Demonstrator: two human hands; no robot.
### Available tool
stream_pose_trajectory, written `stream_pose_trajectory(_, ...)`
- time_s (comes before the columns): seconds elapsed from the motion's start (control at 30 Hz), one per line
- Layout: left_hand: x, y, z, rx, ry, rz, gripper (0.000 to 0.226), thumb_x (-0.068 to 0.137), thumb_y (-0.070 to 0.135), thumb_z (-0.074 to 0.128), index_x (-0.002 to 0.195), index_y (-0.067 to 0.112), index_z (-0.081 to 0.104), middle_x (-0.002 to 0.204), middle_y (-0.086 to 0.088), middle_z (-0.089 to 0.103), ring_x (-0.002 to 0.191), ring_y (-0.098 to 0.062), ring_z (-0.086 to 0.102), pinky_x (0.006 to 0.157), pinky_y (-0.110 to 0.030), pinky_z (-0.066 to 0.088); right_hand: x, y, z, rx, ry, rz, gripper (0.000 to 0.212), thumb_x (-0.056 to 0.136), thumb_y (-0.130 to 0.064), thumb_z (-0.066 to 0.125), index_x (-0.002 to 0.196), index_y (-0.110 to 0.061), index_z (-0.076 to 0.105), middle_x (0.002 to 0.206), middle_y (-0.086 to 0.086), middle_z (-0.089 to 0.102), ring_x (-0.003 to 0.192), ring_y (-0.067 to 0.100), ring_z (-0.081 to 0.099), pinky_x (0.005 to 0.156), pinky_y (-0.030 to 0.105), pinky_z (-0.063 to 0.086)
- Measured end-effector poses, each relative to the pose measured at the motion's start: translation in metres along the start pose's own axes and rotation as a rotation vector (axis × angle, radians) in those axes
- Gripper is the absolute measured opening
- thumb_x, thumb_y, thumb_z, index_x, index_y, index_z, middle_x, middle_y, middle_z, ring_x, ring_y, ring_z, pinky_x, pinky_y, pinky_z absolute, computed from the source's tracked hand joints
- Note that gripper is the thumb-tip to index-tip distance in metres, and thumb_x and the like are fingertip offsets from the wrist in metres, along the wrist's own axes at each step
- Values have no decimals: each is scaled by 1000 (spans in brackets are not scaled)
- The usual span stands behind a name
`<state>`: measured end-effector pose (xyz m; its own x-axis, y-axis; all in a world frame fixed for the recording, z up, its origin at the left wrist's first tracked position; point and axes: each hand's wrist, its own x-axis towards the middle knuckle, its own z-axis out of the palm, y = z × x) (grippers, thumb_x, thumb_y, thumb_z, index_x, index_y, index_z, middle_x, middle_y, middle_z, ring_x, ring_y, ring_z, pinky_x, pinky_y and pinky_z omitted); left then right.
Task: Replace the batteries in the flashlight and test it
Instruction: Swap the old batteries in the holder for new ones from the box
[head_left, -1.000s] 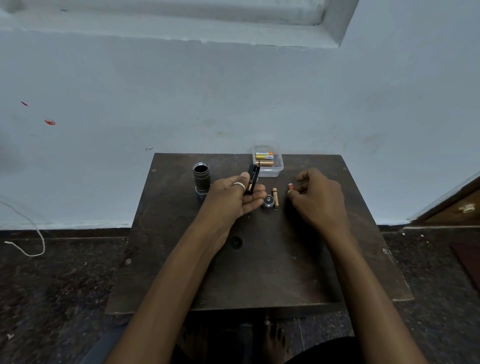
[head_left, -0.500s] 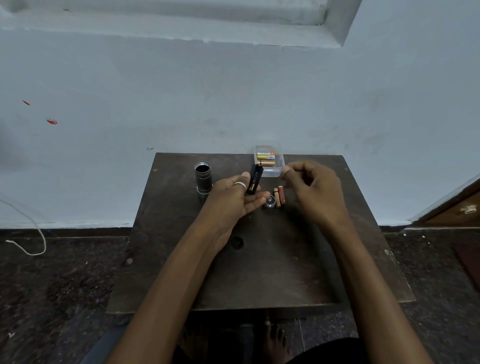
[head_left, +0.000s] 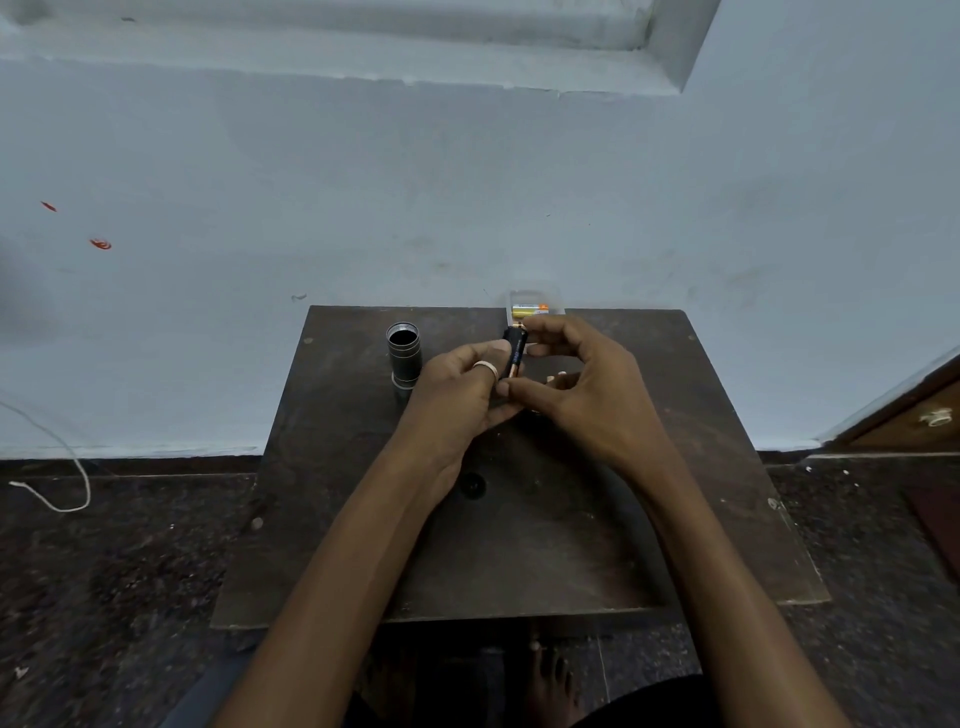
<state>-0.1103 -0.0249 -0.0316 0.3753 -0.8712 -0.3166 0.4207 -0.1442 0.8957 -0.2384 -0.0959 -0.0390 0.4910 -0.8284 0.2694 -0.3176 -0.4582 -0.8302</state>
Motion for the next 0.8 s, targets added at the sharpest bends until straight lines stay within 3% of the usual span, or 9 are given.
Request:
stream_pose_trajectory(0.2,1,0,-1,-51,-8,27,21,102,14,52,98,3,70,77,-4,75,74,-9,74,67,-22,59,-2,-3,-1,-31,52,-62,46,79,-26,83,122,-20,68,110,-12,71,100,0,67,70,32,59)
stream_pose_trajectory(0.33,2,-2,-2,-31,10,31,20,100,13,56,107,0,69,83,-9,73,74,-11,72,68,-25,59,-4,-4,-1,-206,39,-185,49,81,-27,75,128,-15,63,117,-6,71,103,8,67,79,37,58)
stream_pose_trajectory(0.53,2,-3,-1,-8,31,44,25,99,9,57,117,-5,66,85,-11,72,74,-9,73,67,-23,59,-9,-4,2,-406,24,-242,56,82,-35,64,136,-20,56,125,-2,67,115,15,61,92,38,53)
stream_pose_trajectory(0.8,2,-4,-4,73,53,75,21,98,10,57,111,0,70,83,-8,73,73,-7,72,67,-20,59,-10,-3,5,-497,38,-286,55,83,-32,67,134,-17,53,118,1,69,107,19,65,79,38,56)
